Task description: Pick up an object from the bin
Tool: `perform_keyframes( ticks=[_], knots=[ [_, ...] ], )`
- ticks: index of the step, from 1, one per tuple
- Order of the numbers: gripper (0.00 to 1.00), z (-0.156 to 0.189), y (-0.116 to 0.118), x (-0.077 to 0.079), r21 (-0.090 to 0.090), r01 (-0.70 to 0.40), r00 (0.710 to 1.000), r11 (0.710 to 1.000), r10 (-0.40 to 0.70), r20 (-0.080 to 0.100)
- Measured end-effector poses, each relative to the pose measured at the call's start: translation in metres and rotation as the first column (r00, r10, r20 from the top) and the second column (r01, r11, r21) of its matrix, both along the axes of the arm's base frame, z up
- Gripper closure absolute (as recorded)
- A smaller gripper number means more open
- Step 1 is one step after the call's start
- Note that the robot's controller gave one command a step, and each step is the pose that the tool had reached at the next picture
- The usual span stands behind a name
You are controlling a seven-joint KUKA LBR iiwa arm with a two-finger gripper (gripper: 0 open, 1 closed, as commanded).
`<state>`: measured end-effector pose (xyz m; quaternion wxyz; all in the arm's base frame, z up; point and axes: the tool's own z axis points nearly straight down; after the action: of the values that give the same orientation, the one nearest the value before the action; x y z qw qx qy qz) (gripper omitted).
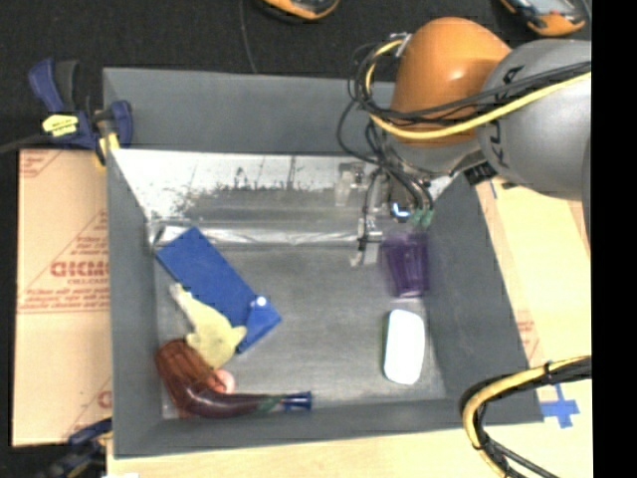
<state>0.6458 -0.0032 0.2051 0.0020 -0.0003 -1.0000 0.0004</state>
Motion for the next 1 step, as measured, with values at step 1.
perform_keyframes(
  ticks=[1],
  knots=[
    [0.00, 0.0055, 0.0000, 0.0014, 0.000, 0.000, 1.000, 1.000, 0.000, 0.009]
  ],
)
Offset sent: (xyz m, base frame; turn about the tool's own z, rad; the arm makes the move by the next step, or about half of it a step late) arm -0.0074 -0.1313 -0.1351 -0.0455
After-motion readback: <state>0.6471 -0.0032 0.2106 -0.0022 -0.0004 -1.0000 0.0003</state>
